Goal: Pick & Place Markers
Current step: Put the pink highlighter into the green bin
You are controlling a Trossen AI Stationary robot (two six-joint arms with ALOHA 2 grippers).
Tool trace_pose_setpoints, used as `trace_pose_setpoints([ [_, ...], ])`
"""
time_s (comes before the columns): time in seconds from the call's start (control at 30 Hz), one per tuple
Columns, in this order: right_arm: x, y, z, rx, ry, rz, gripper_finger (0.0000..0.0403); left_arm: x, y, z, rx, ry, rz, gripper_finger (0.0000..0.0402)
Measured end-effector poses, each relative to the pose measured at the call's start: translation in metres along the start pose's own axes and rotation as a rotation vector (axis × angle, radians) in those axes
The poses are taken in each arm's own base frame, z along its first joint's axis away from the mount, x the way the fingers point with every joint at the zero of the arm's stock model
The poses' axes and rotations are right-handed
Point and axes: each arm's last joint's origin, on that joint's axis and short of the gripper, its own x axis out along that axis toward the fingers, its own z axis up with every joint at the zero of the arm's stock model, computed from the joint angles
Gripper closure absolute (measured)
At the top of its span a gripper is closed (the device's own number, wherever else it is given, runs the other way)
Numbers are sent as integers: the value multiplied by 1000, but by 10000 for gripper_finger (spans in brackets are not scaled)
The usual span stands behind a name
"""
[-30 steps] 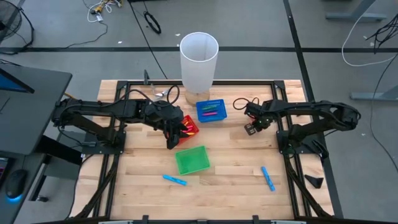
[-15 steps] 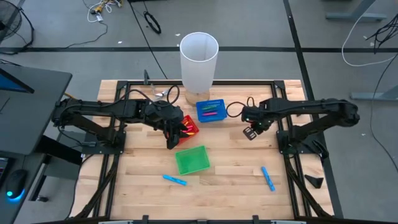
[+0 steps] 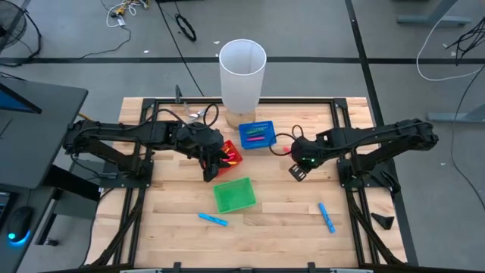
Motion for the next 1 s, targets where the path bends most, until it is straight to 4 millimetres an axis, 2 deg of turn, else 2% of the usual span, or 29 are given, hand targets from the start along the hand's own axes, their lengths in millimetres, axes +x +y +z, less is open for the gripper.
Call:
trace_pose_setpoints([
  [0.27, -7, 31, 18, -65, -277, 255, 357, 0, -2, 7, 3, -68, -25, 250],
  [0.5, -29, 60, 33, -186, -629, 474, 357, -2, -6, 16, 9, -167, -62, 250],
  [0.77, -53, 73, 45, -274, -917, 595, 357, -5, -10, 28, 17, -291, -108, 250],
  [1.0, -59, 75, 47, -318, -996, 608, 357, -8, -14, 36, 22, -382, -141, 250],
])
